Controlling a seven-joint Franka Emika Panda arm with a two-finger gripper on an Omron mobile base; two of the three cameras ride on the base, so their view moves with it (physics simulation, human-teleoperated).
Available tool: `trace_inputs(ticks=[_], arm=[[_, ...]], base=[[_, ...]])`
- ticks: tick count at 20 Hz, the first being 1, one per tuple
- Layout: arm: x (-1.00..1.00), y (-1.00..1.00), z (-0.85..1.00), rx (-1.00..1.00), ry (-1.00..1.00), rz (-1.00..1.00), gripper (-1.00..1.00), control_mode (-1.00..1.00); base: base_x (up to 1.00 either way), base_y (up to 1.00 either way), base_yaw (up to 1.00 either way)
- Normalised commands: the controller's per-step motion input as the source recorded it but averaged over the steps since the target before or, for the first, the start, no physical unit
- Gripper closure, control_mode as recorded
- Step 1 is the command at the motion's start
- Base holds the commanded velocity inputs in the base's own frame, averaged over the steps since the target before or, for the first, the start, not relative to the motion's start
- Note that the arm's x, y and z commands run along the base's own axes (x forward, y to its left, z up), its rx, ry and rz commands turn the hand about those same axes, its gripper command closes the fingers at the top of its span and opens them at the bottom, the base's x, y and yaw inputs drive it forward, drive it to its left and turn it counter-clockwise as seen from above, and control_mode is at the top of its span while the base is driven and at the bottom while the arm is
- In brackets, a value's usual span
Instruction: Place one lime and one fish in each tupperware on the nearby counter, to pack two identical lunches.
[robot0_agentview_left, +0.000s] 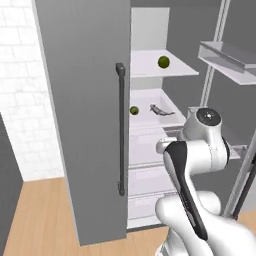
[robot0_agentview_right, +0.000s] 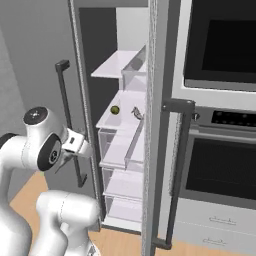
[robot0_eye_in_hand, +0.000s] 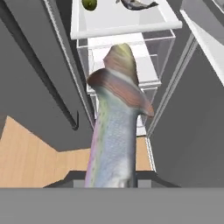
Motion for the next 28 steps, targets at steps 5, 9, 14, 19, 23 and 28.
trace_inputs(ticks=[5,9,14,19,23,28], arm=[[0.0,0.0,0.0,0.0,0.0,0.0,1.0,1.0],[0.0,0.0,0.0,0.0,0.0,0.0,1.0,1.0],[0.0,0.0,0.0,0.0,0.0,0.0,1.0,1.0],[0.0,0.0,0.0,0.0,0.0,0.0,1.0,1.0],[0.0,0.0,0.0,0.0,0.0,0.0,1.0,1.0],[0.0,0.0,0.0,0.0,0.0,0.0,1.0,1.0]], base=[[-0.98,-0.12,-0.11],[-0.64,-0.75,-0.47],[0.01,-1.0,-0.45],[0.53,-1.0,-0.17],[0.96,-1.0,0.01],[0.92,-1.0,0.22]])
